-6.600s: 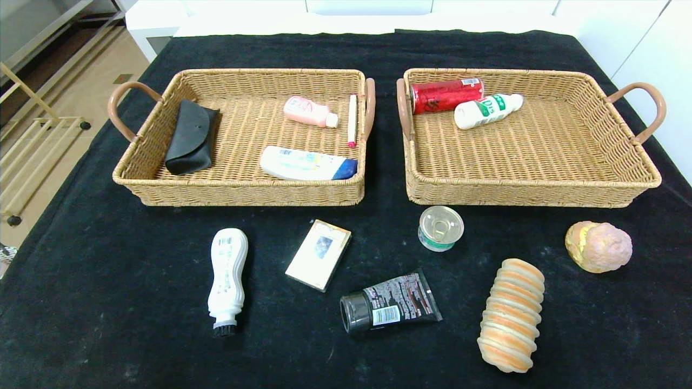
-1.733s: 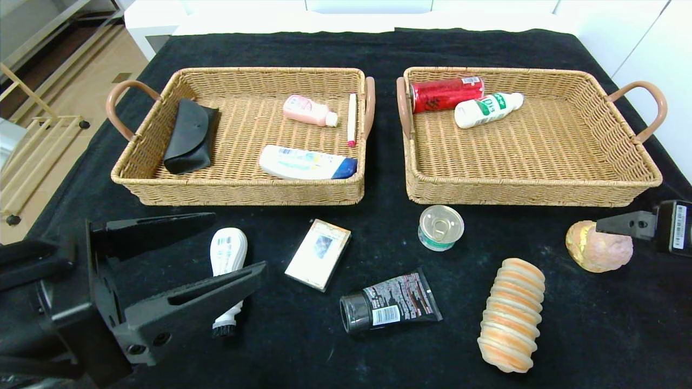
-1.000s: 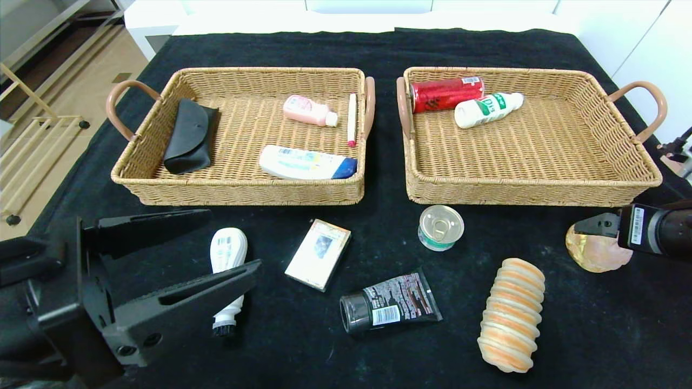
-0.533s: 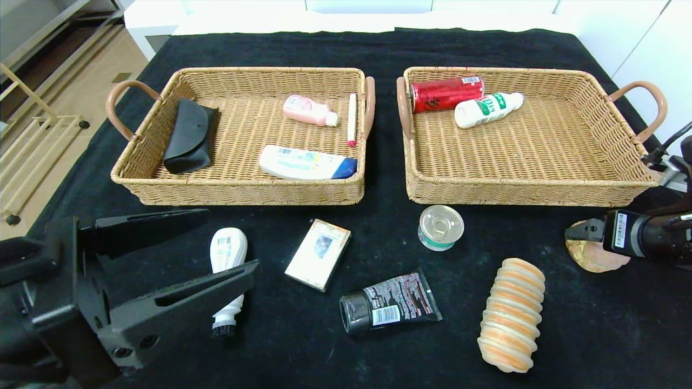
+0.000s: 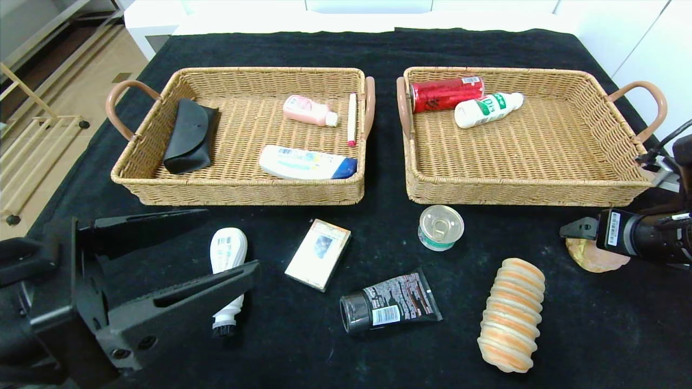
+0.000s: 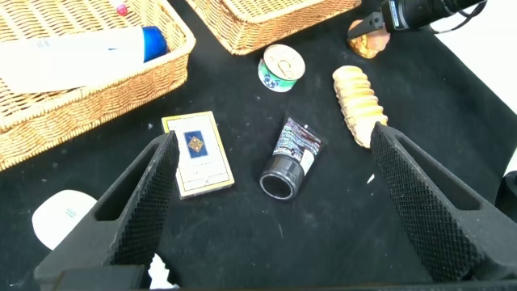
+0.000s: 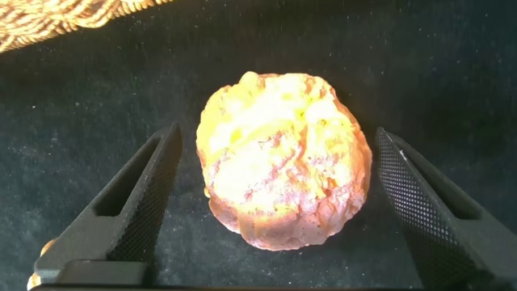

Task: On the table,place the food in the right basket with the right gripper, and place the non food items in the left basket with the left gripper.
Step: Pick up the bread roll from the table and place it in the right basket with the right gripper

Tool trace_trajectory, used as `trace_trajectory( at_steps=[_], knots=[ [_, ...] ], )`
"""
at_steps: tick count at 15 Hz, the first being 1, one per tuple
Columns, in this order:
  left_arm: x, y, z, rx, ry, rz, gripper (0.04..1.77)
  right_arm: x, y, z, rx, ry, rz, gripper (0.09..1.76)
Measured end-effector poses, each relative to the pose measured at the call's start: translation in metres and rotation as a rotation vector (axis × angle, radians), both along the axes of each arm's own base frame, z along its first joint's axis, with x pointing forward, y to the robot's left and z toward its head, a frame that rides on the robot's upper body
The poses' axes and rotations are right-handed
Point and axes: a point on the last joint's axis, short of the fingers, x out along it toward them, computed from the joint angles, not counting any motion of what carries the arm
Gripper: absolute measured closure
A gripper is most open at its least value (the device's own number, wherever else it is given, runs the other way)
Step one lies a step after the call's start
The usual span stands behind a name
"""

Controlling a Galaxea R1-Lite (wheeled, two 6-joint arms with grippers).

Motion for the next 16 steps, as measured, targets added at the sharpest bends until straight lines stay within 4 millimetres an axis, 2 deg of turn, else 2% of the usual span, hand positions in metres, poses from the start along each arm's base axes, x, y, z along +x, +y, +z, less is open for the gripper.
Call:
trace_trajectory(
  at_steps=[3,6,10,16],
  knots=[
    [-0.0004,0.0002,0.0002,-0.001,-0.001,0.0,0.09,0.0007,0.0006,-0.0015,0.007,0.007,0.001,0.63],
    [-0.0008,0.0006,0.0005,-0.002,-0.003,0.0,0.09,0.0013,0.0019,-0.0029,0.006,0.01,0.005,0.89],
    [-0.0012,0.0008,0.0008,-0.002,-0.005,0.0,0.09,0.001,0.0028,-0.0039,0.006,0.013,0.008,0.99],
    [-0.0012,0.0008,0.0,0.004,-0.007,-0.002,0.09,0.0001,0.0024,-0.0057,0.005,0.02,0.007,0.99]
  ],
)
